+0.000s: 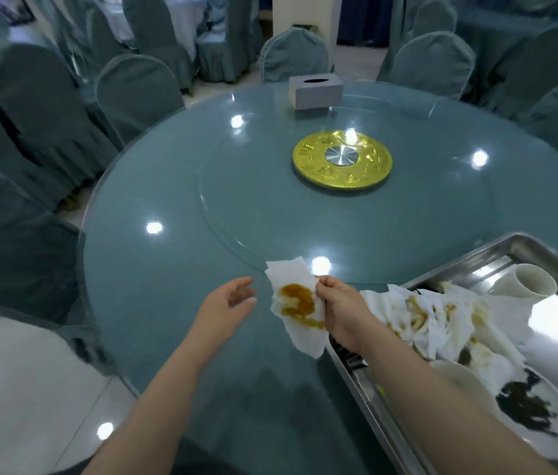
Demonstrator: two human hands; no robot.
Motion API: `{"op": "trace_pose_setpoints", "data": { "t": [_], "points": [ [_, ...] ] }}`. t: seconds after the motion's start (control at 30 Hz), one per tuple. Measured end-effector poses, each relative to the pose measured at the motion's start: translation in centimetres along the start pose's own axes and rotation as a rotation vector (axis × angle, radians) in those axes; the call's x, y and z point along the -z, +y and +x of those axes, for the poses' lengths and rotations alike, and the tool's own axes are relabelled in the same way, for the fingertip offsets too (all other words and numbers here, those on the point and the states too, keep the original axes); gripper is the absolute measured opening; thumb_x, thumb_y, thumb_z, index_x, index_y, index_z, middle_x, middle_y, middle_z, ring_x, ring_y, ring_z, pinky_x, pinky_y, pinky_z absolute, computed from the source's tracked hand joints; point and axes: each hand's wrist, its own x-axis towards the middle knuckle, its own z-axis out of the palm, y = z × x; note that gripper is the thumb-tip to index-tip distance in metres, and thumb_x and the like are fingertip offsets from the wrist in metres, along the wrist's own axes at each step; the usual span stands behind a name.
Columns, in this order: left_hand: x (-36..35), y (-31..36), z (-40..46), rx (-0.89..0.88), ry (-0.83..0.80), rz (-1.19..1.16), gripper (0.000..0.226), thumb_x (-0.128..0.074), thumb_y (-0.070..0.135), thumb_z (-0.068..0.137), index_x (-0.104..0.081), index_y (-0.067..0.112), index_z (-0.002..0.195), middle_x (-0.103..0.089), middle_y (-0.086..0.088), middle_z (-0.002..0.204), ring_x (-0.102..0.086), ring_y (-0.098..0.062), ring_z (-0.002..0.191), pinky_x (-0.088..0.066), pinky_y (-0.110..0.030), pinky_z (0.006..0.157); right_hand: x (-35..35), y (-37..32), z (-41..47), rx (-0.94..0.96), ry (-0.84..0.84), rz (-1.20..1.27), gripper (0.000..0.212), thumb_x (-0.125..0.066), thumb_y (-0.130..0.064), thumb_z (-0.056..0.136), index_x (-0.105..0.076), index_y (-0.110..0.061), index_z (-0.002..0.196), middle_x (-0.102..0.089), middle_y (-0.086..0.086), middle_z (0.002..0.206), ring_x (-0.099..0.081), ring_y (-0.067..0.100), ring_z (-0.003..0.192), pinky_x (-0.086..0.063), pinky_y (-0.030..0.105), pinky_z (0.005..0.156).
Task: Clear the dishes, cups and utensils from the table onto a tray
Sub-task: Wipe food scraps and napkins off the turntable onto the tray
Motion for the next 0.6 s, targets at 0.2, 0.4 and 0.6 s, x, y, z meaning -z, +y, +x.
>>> {"op": "trace_pose_setpoints", "data": {
  "t": [0.2,0.4,0.6],
  "points": [
    [-1.2,0.7,-6.6,-0.090,-0.199,-0.001,0.021,-0.065,0.012,0.087,-0.066,0.028,0.101,-0.074,0.008,0.089,-0.066,0.001,0.080,-0.048,-0.010,0.071,-0.5,1.4,-7.5,0.072,-0.052,0.124,0.019,-0.042,-0.009,0.100,-0.060,-0.005,0.099,-0.072,0.014,0.090,-0.069,0.027,0.081,-0.058,0.043,0.076],
    [-3.2,0.7,-12.4,-0.153,-0.166,-0.007,0.013,-0.068,0.019,0.084,-0.062,0.020,0.073,-0.064,0.013,0.058,-0.053,0.001,0.052,-0.040,-0.010,0.051,1.1,3.4,-15.5,0.137,0.005,0.099,0.020,-0.044,-0.014,0.100,-0.063,-0.007,0.103,-0.074,0.011,0.096,-0.071,0.024,0.085,-0.058,0.038,0.072],
    [-4.6,1.9,-15.5,-0.131,-0.189,-0.034,0.011,-0.062,0.023,0.088,-0.057,0.017,0.080,-0.065,0.003,0.062,-0.056,-0.010,0.054,-0.043,-0.024,0.056,3.9,4.1,-21.0,0.184,-0.020,-0.188,0.022,-0.057,-0.008,0.091,-0.070,-0.023,0.099,-0.070,0.012,0.088,-0.064,0.024,0.076,-0.056,0.034,0.070]
  ]
}}
